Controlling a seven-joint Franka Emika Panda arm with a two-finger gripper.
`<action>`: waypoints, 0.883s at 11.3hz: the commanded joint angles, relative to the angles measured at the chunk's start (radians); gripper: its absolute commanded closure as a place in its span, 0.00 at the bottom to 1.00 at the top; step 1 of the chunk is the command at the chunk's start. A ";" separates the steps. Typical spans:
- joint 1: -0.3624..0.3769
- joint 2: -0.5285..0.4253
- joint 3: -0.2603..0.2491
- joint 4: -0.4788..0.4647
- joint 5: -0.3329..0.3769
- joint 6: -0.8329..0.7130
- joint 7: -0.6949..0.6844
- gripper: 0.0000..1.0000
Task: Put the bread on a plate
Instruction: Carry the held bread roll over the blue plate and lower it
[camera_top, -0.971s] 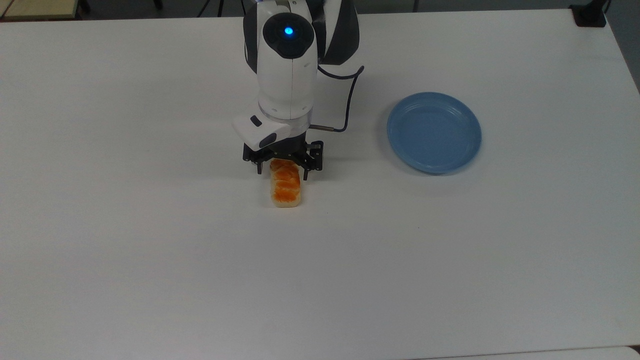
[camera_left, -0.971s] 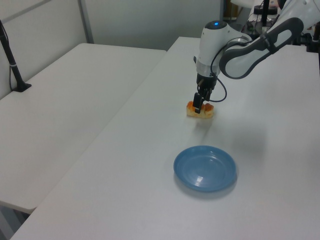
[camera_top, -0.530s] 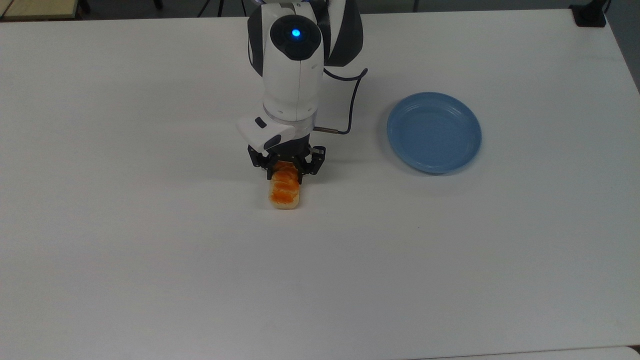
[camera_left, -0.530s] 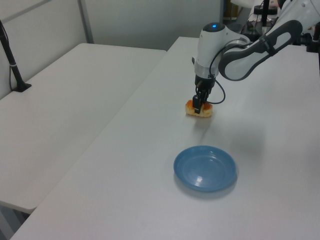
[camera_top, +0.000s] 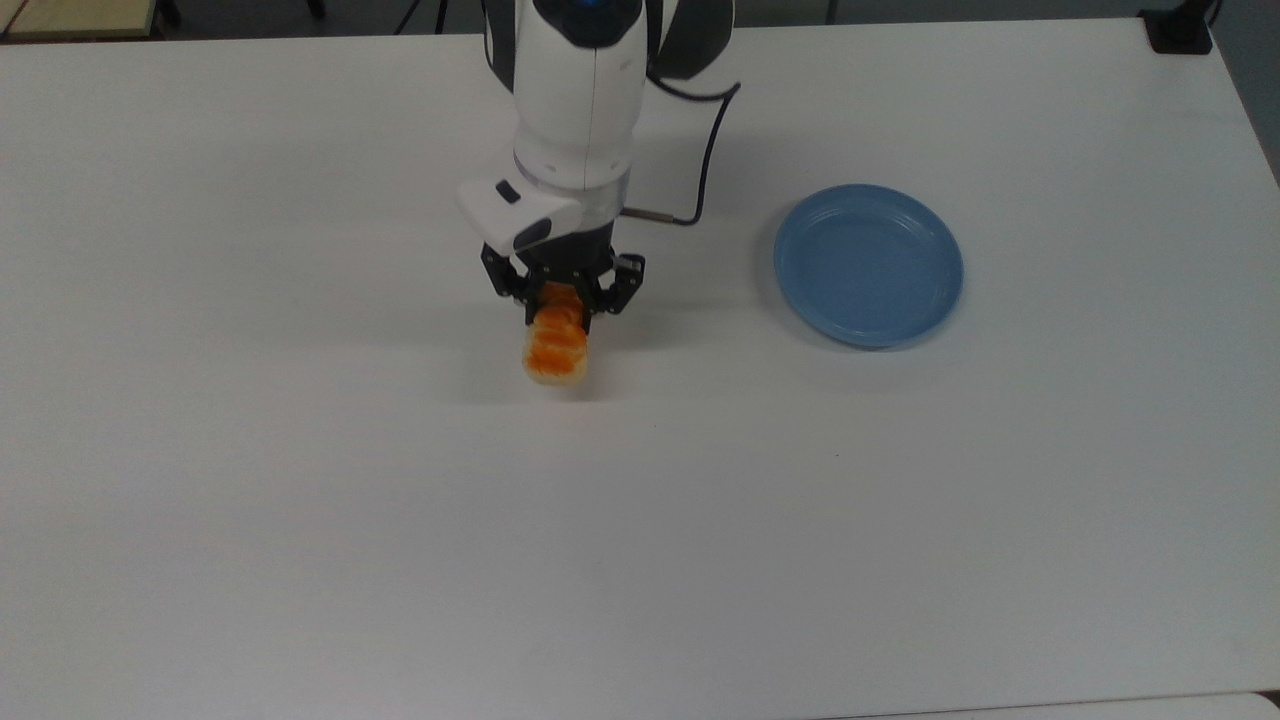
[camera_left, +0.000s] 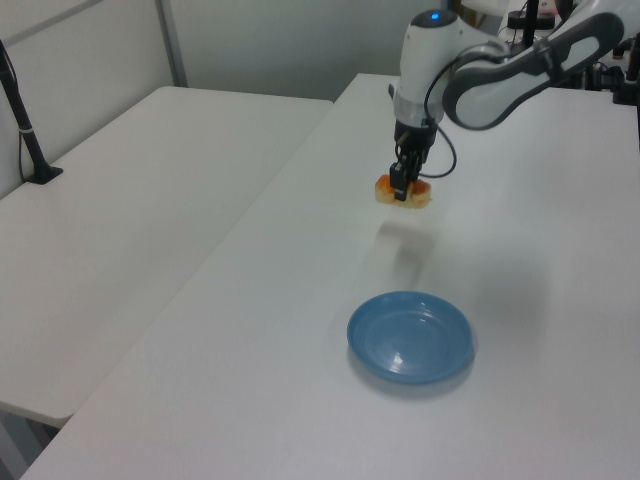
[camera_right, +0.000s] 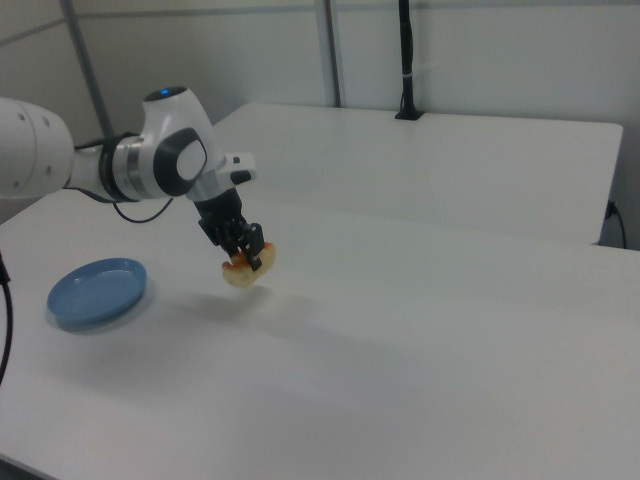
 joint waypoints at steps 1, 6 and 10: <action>0.002 -0.147 0.041 -0.028 -0.006 -0.170 -0.030 0.50; -0.036 -0.245 0.207 0.021 0.003 -0.428 -0.033 0.51; -0.031 -0.239 0.349 0.037 0.049 -0.441 0.132 0.51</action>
